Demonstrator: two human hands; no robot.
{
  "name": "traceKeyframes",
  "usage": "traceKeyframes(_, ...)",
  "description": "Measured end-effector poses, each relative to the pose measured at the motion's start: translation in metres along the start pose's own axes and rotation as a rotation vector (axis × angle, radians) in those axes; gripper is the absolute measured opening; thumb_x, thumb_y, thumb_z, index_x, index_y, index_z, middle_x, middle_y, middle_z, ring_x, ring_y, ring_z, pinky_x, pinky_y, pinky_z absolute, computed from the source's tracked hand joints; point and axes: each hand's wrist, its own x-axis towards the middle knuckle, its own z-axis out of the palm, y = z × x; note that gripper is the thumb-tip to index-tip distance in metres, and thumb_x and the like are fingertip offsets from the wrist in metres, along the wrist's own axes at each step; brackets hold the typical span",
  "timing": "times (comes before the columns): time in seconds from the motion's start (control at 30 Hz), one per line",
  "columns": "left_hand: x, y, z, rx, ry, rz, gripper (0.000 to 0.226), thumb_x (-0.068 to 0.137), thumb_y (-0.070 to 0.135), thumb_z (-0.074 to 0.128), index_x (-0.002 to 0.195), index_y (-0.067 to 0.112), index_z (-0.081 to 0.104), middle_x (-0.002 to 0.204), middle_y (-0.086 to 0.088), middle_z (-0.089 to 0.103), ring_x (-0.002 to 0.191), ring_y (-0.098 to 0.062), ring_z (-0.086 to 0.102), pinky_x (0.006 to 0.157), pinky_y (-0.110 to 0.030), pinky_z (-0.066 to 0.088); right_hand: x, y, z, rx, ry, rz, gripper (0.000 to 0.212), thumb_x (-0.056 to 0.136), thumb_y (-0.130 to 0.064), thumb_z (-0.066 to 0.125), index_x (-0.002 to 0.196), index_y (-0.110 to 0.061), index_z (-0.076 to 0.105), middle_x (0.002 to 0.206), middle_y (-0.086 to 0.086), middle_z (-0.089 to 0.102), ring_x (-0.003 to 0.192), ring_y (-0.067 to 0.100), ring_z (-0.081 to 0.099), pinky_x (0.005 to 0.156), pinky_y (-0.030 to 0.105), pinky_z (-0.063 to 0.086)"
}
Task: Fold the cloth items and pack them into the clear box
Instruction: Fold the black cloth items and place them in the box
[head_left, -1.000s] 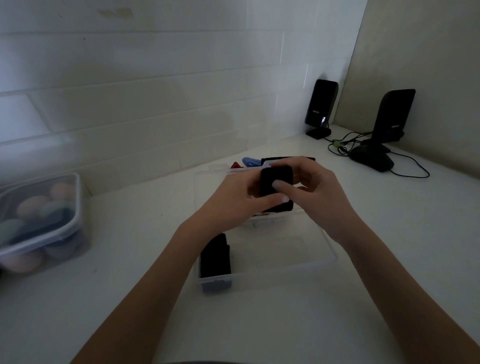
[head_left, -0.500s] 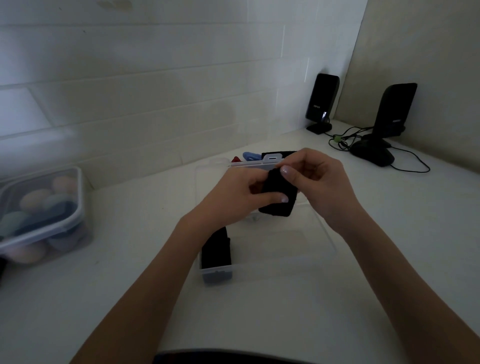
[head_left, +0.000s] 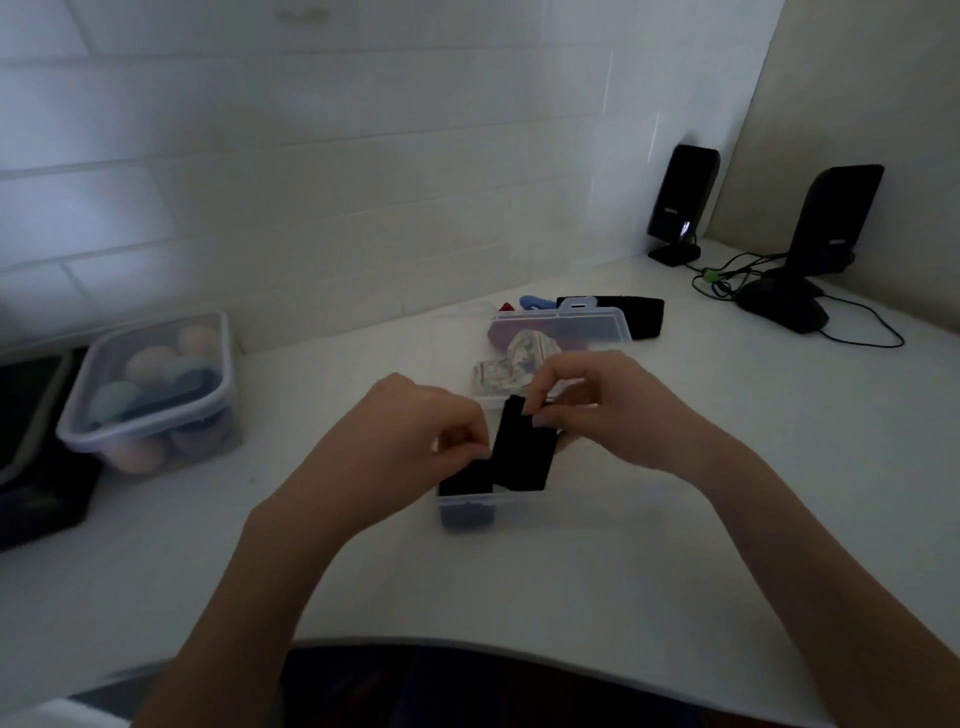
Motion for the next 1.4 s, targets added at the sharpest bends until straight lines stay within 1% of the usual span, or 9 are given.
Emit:
traceKeyframes(0.23, 0.006, 0.005, 0.000, 0.358, -0.146, -0.046, 0.020, 0.091, 0.034, 0.050, 0.103, 0.028, 0.065, 0.099, 0.009, 0.068, 0.092, -0.011, 0.058, 0.088, -0.026, 0.019, 0.002, 0.004, 0.014, -0.148, -0.038, 0.050, 0.023, 0.078, 0.012, 0.063, 0.076, -0.010, 0.066, 0.081, -0.001, 0.063, 0.077, 0.024, 0.068, 0.065, 0.024, 0.059)
traceKeyframes(0.33, 0.012, 0.006, 0.004, 0.348, -0.175, -0.058, 0.020, 0.089, 0.030, 0.053, 0.103, 0.029, 0.067, 0.101, 0.007, 0.071, 0.092, -0.016, 0.061, 0.088, -0.024, 0.027, 0.002, 0.006, 0.015, -0.325, -0.092, 0.011, 0.024, 0.076, 0.010, 0.066, 0.081, -0.013, 0.071, 0.083, -0.001, 0.064, 0.083, 0.027, 0.069, 0.075, 0.032, 0.058)
traceKeyframes(0.43, 0.016, 0.004, 0.007, 0.284, -0.186, -0.072, 0.021, 0.085, 0.024, 0.058, 0.103, 0.028, 0.068, 0.100, 0.004, 0.072, 0.093, -0.018, 0.063, 0.087, -0.026, 0.039, 0.003, 0.004, 0.017, -0.420, -0.118, -0.002, 0.024, 0.077, 0.009, 0.065, 0.084, -0.013, 0.073, 0.078, -0.007, 0.063, 0.083, 0.024, 0.069, 0.073, 0.027, 0.057)
traceKeyframes(0.57, 0.014, 0.000, 0.008, 0.194, -0.197, -0.123, 0.022, 0.082, 0.022, 0.062, 0.103, 0.026, 0.069, 0.098, 0.003, 0.072, 0.091, -0.018, 0.064, 0.087, -0.030, 0.046, 0.002, 0.001, 0.010, -0.274, -0.137, 0.082, 0.035, 0.077, 0.013, 0.062, 0.072, -0.020, 0.071, 0.069, -0.011, 0.066, 0.075, 0.022, 0.070, 0.063, 0.018, 0.054)
traceKeyframes(0.77, 0.014, -0.001, 0.009, 0.184, -0.217, -0.132, 0.022, 0.082, 0.022, 0.062, 0.103, 0.026, 0.068, 0.100, 0.003, 0.072, 0.093, -0.018, 0.064, 0.089, -0.031, 0.046, 0.001, 0.003, 0.014, -0.254, -0.153, 0.145, 0.029, 0.077, 0.013, 0.063, 0.076, -0.014, 0.071, 0.075, 0.001, 0.069, 0.079, 0.029, 0.072, 0.071, 0.029, 0.060)
traceKeyframes(0.9, 0.014, 0.001, 0.010, 0.225, -0.222, -0.115, 0.024, 0.083, 0.021, 0.060, 0.106, 0.025, 0.067, 0.102, 0.001, 0.072, 0.094, -0.020, 0.063, 0.088, -0.031, 0.046, 0.001, 0.001, 0.024, -0.533, -0.096, 0.028, 0.020, 0.078, 0.000, 0.066, 0.086, -0.016, 0.074, 0.079, -0.004, 0.066, 0.075, 0.019, 0.069, 0.072, 0.032, 0.057)
traceKeyframes(1.03, 0.013, 0.001, 0.011, 0.223, -0.221, -0.111, 0.026, 0.085, 0.022, 0.059, 0.109, 0.025, 0.066, 0.102, 0.001, 0.072, 0.093, -0.020, 0.064, 0.089, -0.032, 0.046, -0.001, -0.004, 0.024, -0.795, -0.081, 0.012, 0.017, 0.081, -0.019, 0.068, 0.094, -0.029, 0.073, 0.076, -0.015, 0.058, 0.058, -0.001, 0.046, 0.067, 0.025, 0.045)
traceKeyframes(1.2, 0.012, 0.002, 0.013, 0.256, -0.229, -0.077, 0.026, 0.086, 0.023, 0.055, 0.111, 0.025, 0.066, 0.100, -0.001, 0.072, 0.092, -0.022, 0.062, 0.086, -0.033, 0.046, -0.005, -0.007, 0.021, -0.667, -0.220, 0.061, 0.027, 0.078, -0.026, 0.073, 0.105, -0.022, 0.073, 0.095, 0.001, 0.074, 0.084, 0.013, 0.067, 0.079, 0.032, 0.054)
traceKeyframes(1.4, 0.014, 0.000, 0.020, 0.264, -0.166, -0.067, 0.026, 0.087, 0.022, 0.052, 0.109, 0.027, 0.064, 0.100, 0.002, 0.071, 0.093, -0.021, 0.062, 0.081, -0.025, 0.032, -0.003, -0.012, 0.026, -0.770, -0.289, 0.051, 0.034, 0.079, -0.024, 0.069, 0.113, -0.028, 0.069, 0.098, 0.002, 0.072, 0.089, 0.022, 0.064, 0.075, 0.032, 0.051)
